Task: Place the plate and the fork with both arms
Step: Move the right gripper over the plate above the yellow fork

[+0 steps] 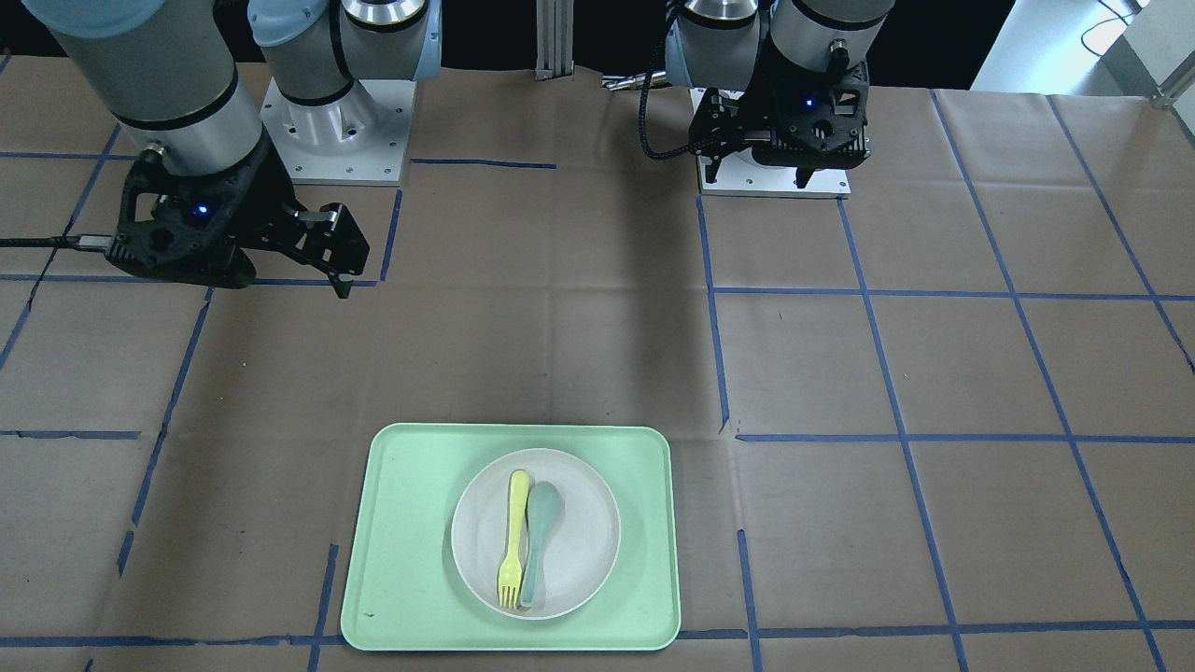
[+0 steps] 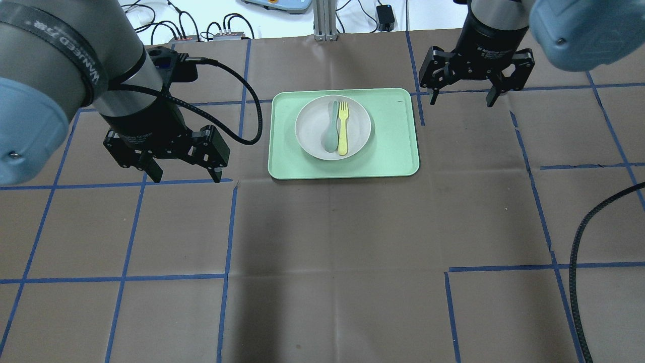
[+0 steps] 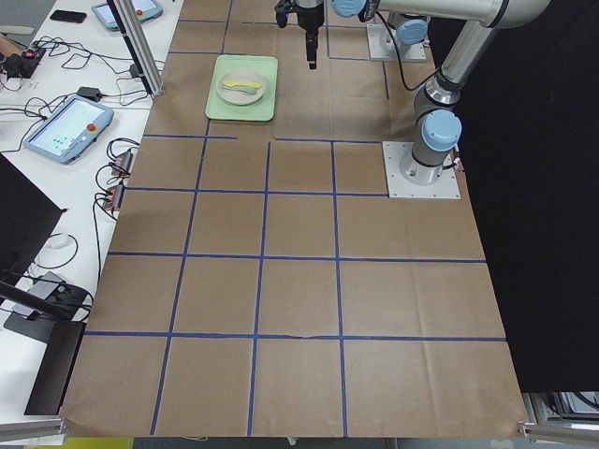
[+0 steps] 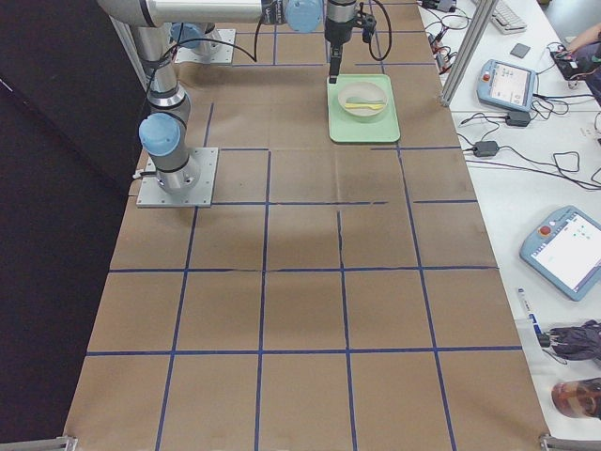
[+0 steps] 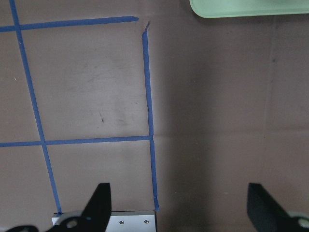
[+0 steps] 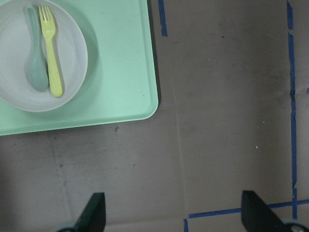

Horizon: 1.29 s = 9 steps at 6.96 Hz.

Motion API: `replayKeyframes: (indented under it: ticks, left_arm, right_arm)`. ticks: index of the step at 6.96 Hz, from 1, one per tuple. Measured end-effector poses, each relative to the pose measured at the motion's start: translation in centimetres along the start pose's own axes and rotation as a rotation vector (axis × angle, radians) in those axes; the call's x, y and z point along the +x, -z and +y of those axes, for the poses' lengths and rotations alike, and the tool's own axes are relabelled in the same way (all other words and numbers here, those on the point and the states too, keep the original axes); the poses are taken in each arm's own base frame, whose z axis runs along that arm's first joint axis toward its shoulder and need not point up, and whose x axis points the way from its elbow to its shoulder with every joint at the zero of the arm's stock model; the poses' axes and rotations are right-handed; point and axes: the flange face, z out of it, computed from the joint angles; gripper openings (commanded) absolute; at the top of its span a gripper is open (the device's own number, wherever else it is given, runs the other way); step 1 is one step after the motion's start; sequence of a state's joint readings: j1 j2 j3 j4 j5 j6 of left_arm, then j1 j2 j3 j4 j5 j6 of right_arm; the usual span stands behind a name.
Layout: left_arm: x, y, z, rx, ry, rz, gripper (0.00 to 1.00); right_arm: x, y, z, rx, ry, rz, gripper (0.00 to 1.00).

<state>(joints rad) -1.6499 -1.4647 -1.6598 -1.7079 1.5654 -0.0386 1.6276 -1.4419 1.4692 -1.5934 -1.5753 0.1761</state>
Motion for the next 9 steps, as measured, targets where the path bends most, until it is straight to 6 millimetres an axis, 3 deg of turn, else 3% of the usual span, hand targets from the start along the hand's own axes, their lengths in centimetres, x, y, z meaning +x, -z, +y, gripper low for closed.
replayKeyframes:
  ticks: [3,5,6,7,9]
  left_arm:
    - [-0.3,0.2,0.3,0.009,0.010,0.001,1.00]
    - [-0.5,0.2,0.1,0.008,0.020,0.004,1.00]
    - [-0.6,0.2,0.1,0.009,0.025,0.005,1.00]
    - [-0.7,0.2,0.1,0.009,0.027,0.006,1.00]
    - [-0.7,0.3,0.2,0.011,0.026,0.006,1.00]
  right_arm:
    - [-8.9,-1.5,-5.4,0.015,-0.003,0.005,1.00]
    - [-15.7,-4.3,-8.8,0.015,0.012,0.002,1.00]
    - [-18.1,-6.4,-9.6,-0.001,0.032,0.005,1.00]
    - [-19.3,-8.3,-9.9,-0.022,0.057,0.011,1.00]
    - [-19.4,-12.2,-9.8,-0.059,0.135,0.031,1.00]
